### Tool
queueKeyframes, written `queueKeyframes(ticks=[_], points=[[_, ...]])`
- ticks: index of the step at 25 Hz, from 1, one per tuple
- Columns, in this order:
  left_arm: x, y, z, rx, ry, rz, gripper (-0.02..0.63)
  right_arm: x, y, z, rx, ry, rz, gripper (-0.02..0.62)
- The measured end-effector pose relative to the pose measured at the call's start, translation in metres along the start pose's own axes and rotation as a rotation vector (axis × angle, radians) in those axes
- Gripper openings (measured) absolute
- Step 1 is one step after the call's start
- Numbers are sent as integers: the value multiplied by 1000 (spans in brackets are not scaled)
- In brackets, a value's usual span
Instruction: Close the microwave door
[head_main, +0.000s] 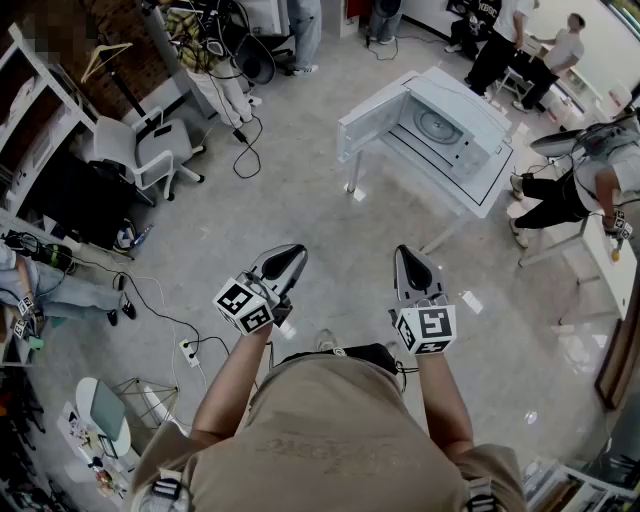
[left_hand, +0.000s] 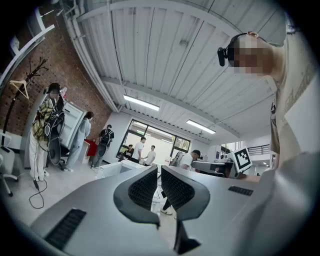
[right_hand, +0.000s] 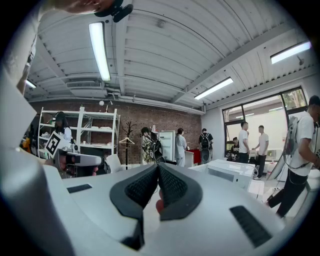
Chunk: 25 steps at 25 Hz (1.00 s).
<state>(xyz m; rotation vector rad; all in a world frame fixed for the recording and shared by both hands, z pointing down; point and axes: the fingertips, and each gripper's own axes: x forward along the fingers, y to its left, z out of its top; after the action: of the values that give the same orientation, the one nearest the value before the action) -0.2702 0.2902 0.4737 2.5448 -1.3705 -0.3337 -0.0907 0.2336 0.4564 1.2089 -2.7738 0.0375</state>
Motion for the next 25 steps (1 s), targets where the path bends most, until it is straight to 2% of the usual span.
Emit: queueKeyframes(ticks=[9, 12, 15, 25], points=[[-5, 5, 2, -8, -2, 13, 11, 5, 7, -10, -19, 39, 19, 9], [-5, 7, 0, -6, -6, 9, 11, 13, 15, -18, 59, 73, 98, 14], [-5, 6, 3, -3, 2, 11, 11, 15, 27, -18, 115, 73, 170, 108], [-1, -5, 2, -8, -17, 22, 23, 4, 25, -13, 163, 38, 241, 123]])
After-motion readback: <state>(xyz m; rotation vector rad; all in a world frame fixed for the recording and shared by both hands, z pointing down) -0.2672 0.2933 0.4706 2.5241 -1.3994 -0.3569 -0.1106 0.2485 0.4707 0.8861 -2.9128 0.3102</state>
